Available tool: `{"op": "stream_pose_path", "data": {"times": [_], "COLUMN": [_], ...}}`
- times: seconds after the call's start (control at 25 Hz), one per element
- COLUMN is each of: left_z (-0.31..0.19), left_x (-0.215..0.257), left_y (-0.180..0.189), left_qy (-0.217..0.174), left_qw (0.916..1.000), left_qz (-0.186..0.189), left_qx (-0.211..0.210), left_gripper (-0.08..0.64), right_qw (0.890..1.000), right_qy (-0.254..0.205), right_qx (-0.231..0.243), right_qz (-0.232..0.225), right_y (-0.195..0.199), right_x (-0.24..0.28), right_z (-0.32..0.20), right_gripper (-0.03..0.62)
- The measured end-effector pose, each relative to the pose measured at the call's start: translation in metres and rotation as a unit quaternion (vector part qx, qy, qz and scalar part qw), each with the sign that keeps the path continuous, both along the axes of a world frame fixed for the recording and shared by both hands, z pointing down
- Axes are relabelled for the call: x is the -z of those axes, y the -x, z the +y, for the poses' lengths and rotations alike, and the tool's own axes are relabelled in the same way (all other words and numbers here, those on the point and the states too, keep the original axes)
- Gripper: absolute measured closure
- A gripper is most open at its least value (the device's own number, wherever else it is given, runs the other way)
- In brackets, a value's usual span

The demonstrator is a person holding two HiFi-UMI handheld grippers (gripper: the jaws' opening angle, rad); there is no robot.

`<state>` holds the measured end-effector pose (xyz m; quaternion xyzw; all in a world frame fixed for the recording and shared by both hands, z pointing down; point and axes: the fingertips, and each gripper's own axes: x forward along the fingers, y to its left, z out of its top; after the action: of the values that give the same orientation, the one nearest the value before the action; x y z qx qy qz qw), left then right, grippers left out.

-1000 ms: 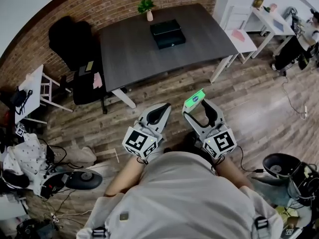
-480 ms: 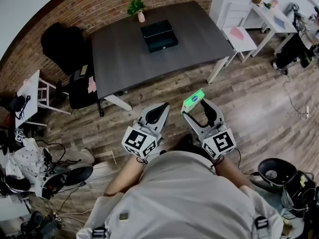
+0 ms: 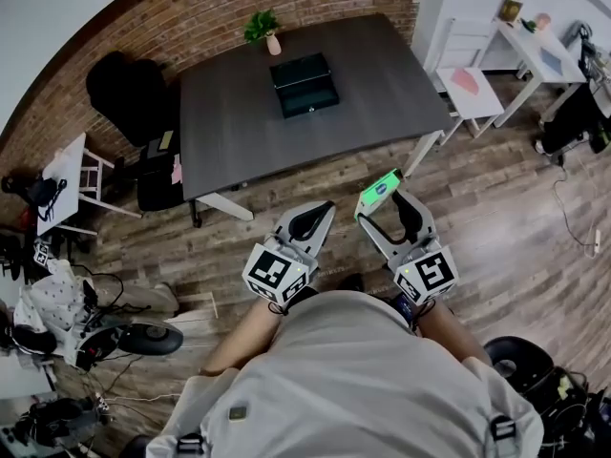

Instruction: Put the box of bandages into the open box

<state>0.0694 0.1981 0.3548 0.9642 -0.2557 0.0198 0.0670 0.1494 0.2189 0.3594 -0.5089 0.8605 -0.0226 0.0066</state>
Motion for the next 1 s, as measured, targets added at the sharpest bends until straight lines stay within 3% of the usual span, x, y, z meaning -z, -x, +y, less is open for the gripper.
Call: {"op": "stream_pose_path", "data": {"times": [0.4,0.76,1.0], "left_z": [-0.040,-0.111,-0.176], "left_x": [-0.007,-0.012,-0.003], "left_y": [-0.022,-0.010,0.020], "left_qy": [0.007,0.012,0.009], "left_qw": [1.0000,0.9998,0.9998], "left_qz": [-0.005,0.010,0.013], "left_qx": [0.002,-0.008,-0.014], "left_gripper": [0.545,0.545,0.545], "right_qw": [1.000,1.000,0.999], "right_qy": [0.015,0.029,0.034], "right_qx": [0.005,-0.011,-0.014], "right_qz": [-0.006,0.003,0.007], "right_y": [-0.019,-0.012,0.020], "right_x": [-0.010,-0.016,-0.007], "right_z": [-0.043,-0.107,-0.174], "right_gripper": [0.291,0.291,0.291]}}
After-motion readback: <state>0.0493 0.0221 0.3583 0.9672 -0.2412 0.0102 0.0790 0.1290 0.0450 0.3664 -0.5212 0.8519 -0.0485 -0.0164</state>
